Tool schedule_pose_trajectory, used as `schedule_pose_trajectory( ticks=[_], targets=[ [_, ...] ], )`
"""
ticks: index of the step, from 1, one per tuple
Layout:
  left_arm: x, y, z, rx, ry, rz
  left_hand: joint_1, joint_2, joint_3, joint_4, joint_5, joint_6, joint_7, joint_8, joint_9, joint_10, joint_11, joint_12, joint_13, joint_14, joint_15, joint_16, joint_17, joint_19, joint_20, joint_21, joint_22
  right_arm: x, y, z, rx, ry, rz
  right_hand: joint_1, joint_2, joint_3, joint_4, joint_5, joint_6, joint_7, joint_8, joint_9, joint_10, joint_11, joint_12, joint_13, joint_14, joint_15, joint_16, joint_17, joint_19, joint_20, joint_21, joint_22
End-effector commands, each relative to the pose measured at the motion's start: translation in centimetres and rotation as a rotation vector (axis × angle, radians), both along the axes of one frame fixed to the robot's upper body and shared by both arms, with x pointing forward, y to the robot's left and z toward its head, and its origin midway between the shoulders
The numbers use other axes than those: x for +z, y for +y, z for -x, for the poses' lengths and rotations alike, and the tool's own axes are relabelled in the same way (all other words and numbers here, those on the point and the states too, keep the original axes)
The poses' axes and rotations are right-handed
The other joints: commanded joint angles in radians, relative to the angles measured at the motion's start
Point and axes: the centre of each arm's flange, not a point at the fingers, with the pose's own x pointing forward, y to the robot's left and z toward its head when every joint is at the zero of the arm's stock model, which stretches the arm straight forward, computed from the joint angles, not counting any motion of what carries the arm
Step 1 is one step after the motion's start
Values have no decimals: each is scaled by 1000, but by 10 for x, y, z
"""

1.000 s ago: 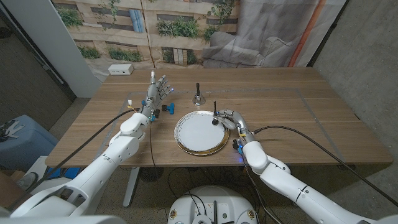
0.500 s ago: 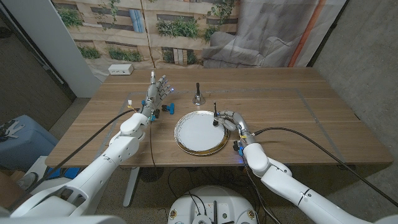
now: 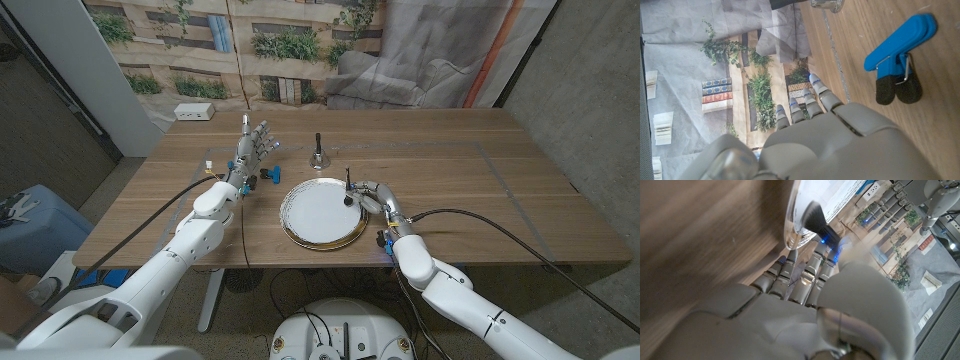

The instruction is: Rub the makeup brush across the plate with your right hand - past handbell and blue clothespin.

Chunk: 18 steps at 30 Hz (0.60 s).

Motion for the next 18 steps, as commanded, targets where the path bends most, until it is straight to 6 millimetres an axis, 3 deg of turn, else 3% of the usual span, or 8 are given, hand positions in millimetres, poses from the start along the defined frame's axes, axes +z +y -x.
schedule_pose_trajectory(
  ticks=[1,18],
  targets=[
    [0,0,0,0,0,0,-1,15,-2,7,3,-1,-10,4,2,0,-12,7,3,6,-13,3,2,7,1,4,5,-4,-2,9,-9,0,-1,5,2,-5,2,7,12,0,-5,2,-1,1,3,2,4,-139,-1,2,-2,-17,4,2],
    [0,0,0,0,0,0,-1,15,-2,7,3,-1,-10,4,2,0,-11,8,3,6,-13,3,2,7,2,4,5,-10,-7,22,-20,11,2,5,3,-6,1,7,15,0,-7,3,-1,2,3,2,5,-141,-3,0,-2,-16,4,2]
  ],
)
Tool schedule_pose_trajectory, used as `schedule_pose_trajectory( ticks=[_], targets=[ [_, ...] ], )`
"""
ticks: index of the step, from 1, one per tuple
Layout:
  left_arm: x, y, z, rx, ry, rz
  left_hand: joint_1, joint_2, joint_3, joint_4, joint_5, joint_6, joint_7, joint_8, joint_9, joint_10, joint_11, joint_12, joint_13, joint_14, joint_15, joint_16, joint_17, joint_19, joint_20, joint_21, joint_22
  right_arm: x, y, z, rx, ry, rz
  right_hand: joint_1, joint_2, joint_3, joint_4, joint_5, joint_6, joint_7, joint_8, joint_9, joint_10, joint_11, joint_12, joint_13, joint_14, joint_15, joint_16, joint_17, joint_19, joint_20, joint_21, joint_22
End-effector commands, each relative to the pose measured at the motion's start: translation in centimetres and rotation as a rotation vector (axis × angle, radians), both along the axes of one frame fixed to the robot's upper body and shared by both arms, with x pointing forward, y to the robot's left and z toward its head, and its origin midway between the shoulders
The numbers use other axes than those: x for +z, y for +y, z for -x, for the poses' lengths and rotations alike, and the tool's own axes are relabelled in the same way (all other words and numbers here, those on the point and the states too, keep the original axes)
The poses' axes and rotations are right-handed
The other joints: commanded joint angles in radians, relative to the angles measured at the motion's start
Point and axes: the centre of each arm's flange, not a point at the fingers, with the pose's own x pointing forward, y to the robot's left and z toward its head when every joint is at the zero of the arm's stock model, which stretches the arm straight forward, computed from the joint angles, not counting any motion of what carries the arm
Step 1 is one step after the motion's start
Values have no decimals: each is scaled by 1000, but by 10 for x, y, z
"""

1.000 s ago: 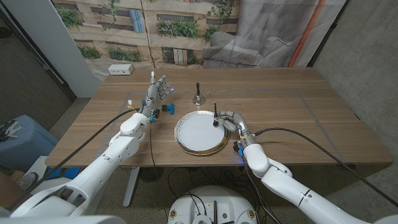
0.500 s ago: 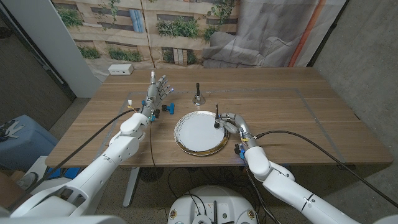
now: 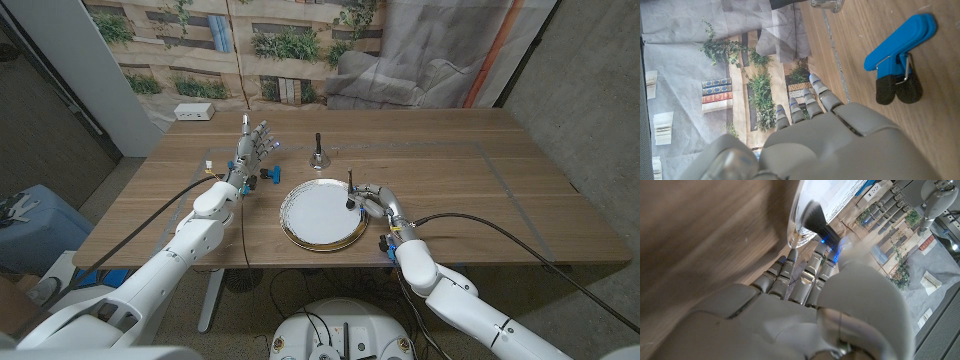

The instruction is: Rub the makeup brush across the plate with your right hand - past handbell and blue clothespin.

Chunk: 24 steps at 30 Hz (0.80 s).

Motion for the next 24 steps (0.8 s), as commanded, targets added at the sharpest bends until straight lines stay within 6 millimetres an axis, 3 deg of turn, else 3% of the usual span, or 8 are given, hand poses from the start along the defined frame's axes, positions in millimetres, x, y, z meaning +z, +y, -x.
schedule_pose_trajectory(
  ticks=[1,24],
  targets=[
    [0,0,0,0,0,0,-1,15,-2,7,3,-1,-10,4,2,0,-11,8,3,7,-13,3,2,7,2,4,5,-4,-3,8,-12,7,2,5,3,-6,2,7,15,0,-1,3,-1,2,3,2,5,-141,-3,0,-2,-16,4,2],
    [0,0,0,0,0,0,-1,15,-2,7,3,-1,-10,3,2,-1,-11,7,3,7,-13,3,2,7,0,4,5,-7,-6,20,-29,9,2,4,5,-8,1,7,17,0,-4,3,0,2,3,2,6,-141,-3,-1,-1,-16,4,2]
  ],
)
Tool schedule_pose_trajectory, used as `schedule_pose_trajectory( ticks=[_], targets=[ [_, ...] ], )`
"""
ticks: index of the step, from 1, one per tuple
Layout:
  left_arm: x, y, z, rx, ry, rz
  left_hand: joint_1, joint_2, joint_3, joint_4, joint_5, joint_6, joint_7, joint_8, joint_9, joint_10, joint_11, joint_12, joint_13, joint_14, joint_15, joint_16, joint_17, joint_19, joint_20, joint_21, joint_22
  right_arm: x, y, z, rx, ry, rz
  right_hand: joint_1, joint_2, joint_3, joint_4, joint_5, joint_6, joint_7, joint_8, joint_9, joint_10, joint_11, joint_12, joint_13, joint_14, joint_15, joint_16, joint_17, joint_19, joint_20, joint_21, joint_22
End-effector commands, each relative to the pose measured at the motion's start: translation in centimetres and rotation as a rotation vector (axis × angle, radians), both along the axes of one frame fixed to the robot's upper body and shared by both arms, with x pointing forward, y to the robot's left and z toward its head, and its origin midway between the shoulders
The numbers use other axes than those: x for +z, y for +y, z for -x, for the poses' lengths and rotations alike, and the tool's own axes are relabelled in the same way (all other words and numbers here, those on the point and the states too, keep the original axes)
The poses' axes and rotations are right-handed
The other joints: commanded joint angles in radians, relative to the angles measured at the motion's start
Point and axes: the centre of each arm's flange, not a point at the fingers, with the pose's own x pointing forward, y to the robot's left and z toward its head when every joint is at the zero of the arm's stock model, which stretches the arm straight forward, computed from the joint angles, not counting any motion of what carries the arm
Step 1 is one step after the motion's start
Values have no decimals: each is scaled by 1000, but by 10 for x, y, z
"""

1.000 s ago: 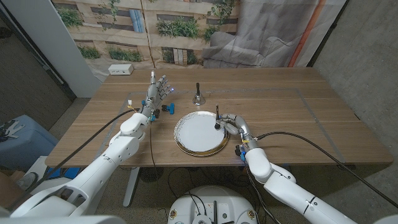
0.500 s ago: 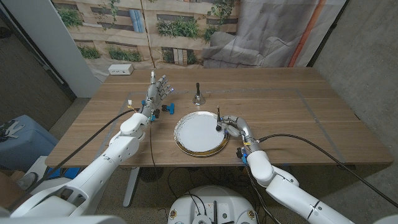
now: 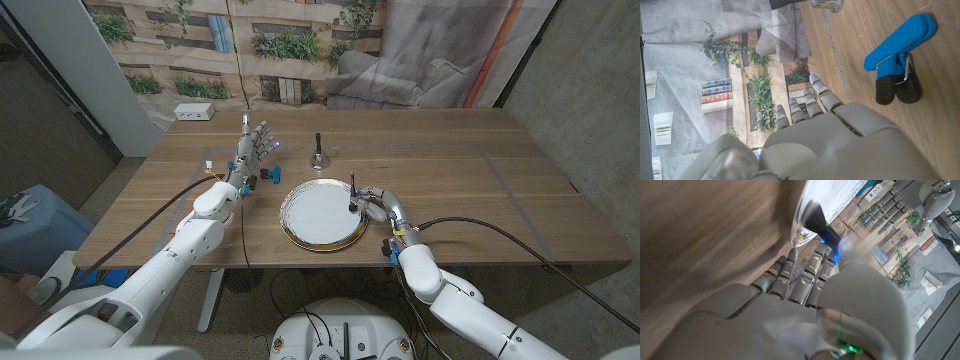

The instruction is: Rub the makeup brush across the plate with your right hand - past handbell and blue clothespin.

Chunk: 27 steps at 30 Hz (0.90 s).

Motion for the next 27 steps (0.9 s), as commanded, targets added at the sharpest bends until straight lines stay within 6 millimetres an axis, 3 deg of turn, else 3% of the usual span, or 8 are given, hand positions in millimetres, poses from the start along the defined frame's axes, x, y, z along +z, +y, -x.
schedule_pose_trajectory(
  ticks=[1,12,27],
  targets=[
    [0,0,0,0,-1,0,-1,15,-2,7,3,-1,-10,3,2,-2,-11,7,3,7,-13,3,2,7,1,4,5,-3,-2,9,-13,8,0,4,5,-4,-3,7,6,0,-3,3,0,1,3,2,6,-141,-3,3,-1,-16,4,2],
    [0,0,0,0,-1,0,-1,15,-2,7,3,-1,-10,3,2,-1,-10,7,3,6,-13,3,2,7,1,4,5,-3,-1,9,-16,8,-1,3,5,-4,-3,7,7,0,-4,3,0,1,3,2,7,-140,-3,3,-1,-17,4,2],
    [0,0,0,0,-1,0,-1,15,-2,7,3,-2,-10,3,2,-2,-11,7,3,7,-13,3,2,7,1,4,5,2,3,-9,12,4,6,1,7,-5,-2,7,8,0,-6,3,0,2,3,2,8,-140,-4,1,-1,-17,4,2]
  ],
)
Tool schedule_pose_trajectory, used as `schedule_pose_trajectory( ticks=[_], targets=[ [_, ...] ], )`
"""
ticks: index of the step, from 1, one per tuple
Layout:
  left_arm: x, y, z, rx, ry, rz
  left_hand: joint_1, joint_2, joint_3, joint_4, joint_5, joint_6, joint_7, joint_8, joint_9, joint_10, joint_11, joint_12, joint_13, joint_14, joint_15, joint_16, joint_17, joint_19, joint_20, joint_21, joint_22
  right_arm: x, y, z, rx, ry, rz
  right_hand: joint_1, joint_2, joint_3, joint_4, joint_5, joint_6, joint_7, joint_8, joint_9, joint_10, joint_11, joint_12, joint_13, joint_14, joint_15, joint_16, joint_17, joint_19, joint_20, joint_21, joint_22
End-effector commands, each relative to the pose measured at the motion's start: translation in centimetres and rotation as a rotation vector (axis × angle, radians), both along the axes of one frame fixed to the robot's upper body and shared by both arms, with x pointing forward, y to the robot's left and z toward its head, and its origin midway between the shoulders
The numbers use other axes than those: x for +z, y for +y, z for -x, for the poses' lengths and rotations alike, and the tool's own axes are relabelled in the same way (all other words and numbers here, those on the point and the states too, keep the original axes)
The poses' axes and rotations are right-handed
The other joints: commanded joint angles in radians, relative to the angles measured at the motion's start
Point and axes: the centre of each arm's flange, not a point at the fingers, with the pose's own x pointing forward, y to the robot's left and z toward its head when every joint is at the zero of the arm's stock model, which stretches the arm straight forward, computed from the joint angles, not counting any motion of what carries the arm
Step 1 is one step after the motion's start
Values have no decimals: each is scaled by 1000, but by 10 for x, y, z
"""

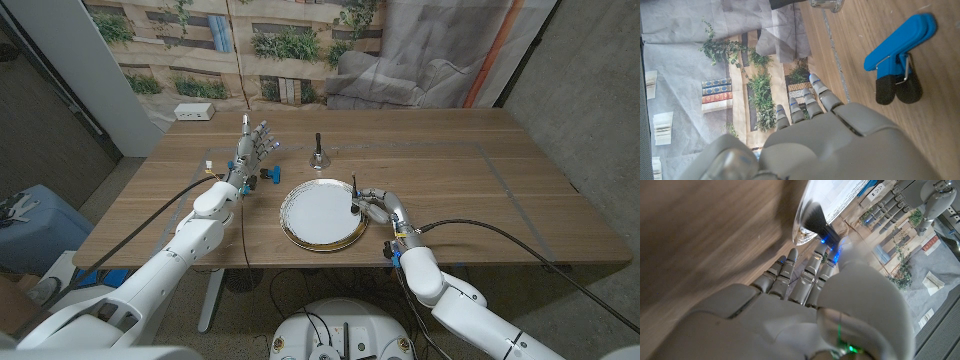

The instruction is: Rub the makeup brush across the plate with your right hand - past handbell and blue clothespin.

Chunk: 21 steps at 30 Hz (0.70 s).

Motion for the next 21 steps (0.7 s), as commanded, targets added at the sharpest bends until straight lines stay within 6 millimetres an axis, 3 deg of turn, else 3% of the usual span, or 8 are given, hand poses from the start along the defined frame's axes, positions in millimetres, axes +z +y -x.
schedule_pose_trajectory(
  ticks=[1,21],
  targets=[
    [0,0,0,0,-1,0,-1,15,-2,7,3,-2,-10,3,2,0,-10,8,3,7,-14,3,2,7,1,4,5,3,5,-13,27,-2,4,1,7,-5,-2,2,8,0,0,4,0,2,3,1,8,-140,0,1,-1,-17,4,2],
    [0,0,0,0,-1,0,-1,15,-2,7,3,-2,-10,3,2,0,-10,8,3,6,-13,3,2,6,0,4,5,13,12,-29,58,-15,11,-2,8,-7,-2,2,10,0,-3,5,0,2,3,1,9,-139,0,0,-1,-17,4,2]
  ],
)
